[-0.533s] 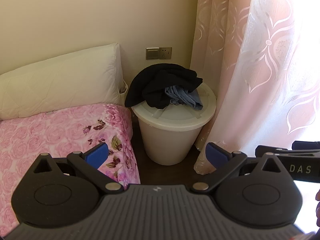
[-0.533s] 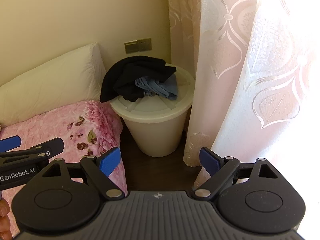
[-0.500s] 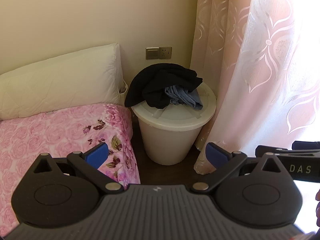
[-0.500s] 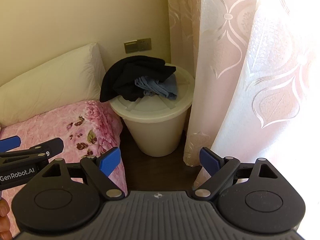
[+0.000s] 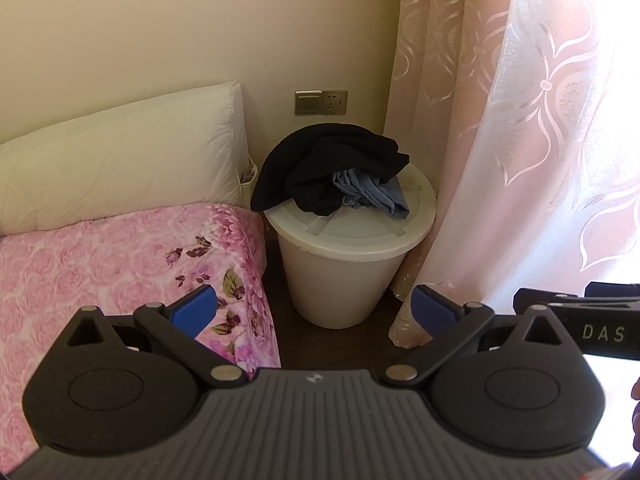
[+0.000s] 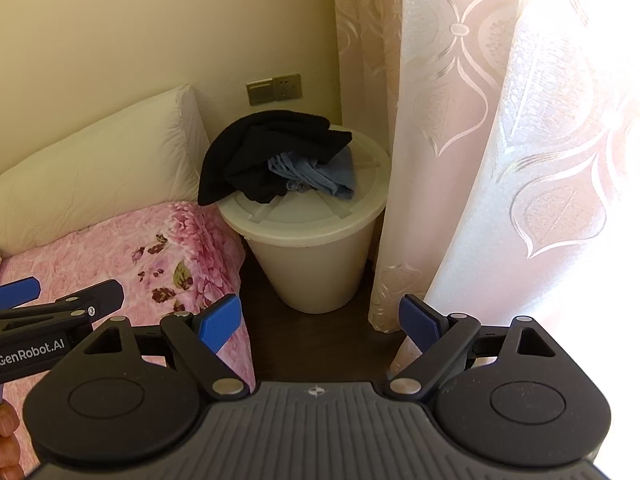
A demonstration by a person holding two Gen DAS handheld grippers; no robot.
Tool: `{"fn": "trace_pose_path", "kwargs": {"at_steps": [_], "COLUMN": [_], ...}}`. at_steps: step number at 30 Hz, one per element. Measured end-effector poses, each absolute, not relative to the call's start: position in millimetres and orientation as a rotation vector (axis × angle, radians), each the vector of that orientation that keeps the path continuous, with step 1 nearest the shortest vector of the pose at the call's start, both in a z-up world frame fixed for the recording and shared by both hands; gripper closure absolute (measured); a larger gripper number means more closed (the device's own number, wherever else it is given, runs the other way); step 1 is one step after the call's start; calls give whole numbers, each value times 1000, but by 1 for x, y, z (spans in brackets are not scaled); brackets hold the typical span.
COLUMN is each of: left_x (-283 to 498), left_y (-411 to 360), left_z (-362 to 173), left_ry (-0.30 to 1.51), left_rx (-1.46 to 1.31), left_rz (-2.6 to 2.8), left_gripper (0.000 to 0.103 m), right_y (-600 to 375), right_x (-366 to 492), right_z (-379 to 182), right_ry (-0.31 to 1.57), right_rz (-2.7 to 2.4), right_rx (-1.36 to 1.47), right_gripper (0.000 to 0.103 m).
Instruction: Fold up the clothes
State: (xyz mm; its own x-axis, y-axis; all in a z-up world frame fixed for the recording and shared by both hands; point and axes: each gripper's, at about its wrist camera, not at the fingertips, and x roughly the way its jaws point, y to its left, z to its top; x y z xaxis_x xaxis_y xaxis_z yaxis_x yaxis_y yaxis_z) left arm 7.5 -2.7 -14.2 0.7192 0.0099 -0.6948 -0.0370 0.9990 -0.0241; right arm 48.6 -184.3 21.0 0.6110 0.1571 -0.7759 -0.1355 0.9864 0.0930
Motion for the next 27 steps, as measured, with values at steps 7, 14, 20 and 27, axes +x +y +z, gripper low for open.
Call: {"fn": "trace_pose_path", "kwargs": {"at_steps": [7, 14, 20, 27], "left_x": [15, 27, 33, 33], "left_y": [1, 8, 17, 27], "left_z": [-15, -13, -13, -15], "left_ry": [768, 769, 771, 780], "left_rx": [-42, -46, -49, -55], "left_rz": [23, 7, -9, -15], "left_gripper": [1, 1, 1, 1], "right_y": [-178, -172, -166, -155], "right_x": [58, 67, 71, 67], "right_z": [20, 19, 17, 15], "right_ry": [899, 897, 894, 900], "right_rz": [162, 144, 128, 112], "right_rx": [18, 16, 13, 12], "right_gripper": [14, 14, 14, 14]}}
